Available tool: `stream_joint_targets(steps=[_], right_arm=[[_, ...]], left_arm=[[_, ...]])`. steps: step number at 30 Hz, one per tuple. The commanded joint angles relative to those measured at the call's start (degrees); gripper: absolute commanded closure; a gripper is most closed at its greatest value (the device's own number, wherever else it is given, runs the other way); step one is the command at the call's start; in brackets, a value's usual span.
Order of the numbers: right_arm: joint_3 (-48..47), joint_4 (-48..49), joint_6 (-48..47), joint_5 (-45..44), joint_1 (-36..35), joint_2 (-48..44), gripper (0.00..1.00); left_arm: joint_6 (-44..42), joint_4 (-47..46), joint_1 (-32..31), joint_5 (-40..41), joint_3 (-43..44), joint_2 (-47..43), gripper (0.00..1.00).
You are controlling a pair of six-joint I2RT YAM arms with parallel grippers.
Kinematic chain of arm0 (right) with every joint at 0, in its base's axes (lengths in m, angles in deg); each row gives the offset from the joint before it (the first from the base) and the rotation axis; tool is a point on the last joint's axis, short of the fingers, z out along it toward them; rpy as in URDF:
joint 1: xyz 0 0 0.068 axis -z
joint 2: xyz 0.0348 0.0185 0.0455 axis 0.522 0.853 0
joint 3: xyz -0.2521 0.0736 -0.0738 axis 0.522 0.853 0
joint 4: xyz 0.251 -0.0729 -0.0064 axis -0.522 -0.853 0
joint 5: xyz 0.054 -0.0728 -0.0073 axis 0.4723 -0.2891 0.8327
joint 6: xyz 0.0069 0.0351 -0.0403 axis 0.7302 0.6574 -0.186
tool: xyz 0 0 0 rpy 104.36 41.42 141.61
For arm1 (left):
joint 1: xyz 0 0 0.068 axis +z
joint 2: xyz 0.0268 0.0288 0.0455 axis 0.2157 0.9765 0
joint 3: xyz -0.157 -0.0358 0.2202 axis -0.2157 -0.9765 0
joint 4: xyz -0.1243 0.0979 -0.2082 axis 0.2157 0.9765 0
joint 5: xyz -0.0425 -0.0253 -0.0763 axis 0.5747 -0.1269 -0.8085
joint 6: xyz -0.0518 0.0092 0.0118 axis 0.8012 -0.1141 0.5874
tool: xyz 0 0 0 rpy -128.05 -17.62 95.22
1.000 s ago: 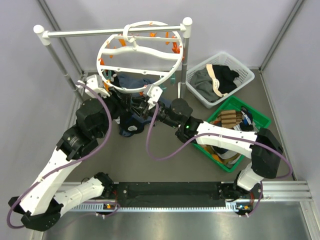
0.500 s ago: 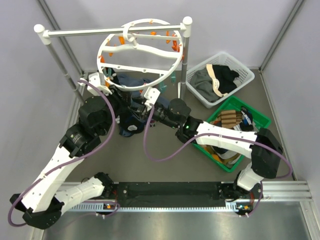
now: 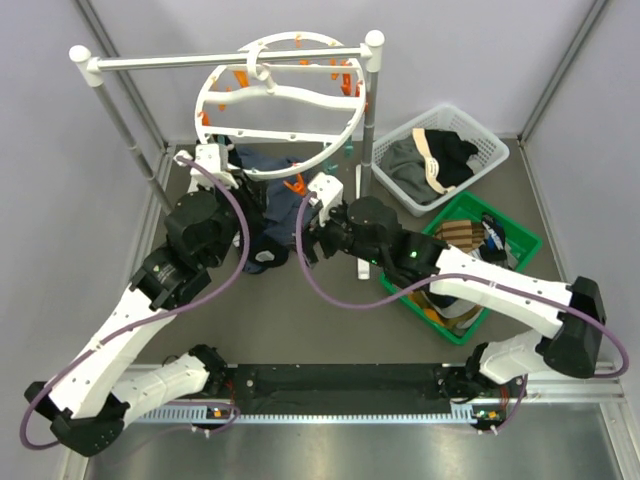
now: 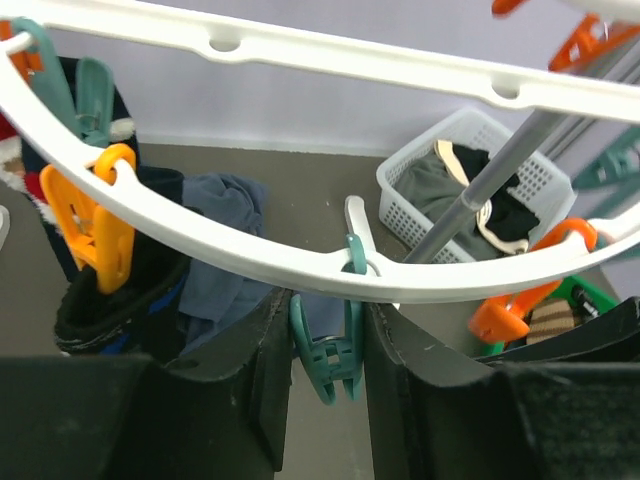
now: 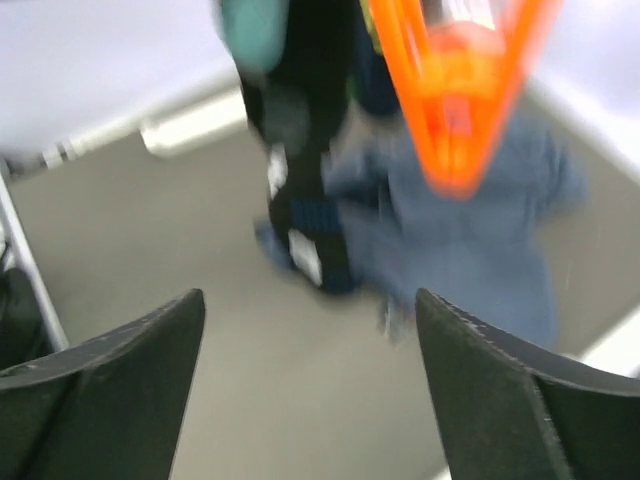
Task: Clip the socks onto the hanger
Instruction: Open the clamp at the hanger, then pick up the sock from the bin.
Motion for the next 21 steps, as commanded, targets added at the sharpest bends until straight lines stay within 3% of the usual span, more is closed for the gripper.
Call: stream_joint_targets(steps=[1, 6, 9, 10, 13, 15, 21], right_arm=[[-1.4, -23.9, 12.1, -6.9, 3.0, -4.9, 0.13], [1.5, -37.8, 17.4, -16.5, 8.8, -9.7, 0.09], [3.5, -41.4, 20.5, -18.6, 15.8, -13.1, 0.09], [4.7, -42.7, 22.5, -18.6, 21.2, -13.8, 0.09], [7.9, -39.6, 24.8, -16.1, 32.6, -16.0, 0.1], [9.5, -37.7, 25.2, -20.0, 36.3, -16.2, 0.12], [9.1, -31.2, 21.2, -20.9, 51.8, -10.5, 0.18]], left_arm=[[-5.3, -6.3, 0.1, -4.7, -3.1, 0.7, 1.0], [-7.7, -7.0, 0.1, -9.1, -4.7, 1.5, 1.0], [-8.0, -6.1, 0.1, -11.7, -4.0, 1.5, 1.0], [-8.2, -6.0, 0.1, -12.5, -3.9, 1.5, 1.0], [-9.1, -5.6, 0.0, -13.3, -3.9, 1.3, 1.0], [-9.5, -4.4, 0.0, -13.4, -3.7, 1.1, 1.0], [-10.6, -3.7, 0.1, -15.1, -4.0, 1.1, 1.0]])
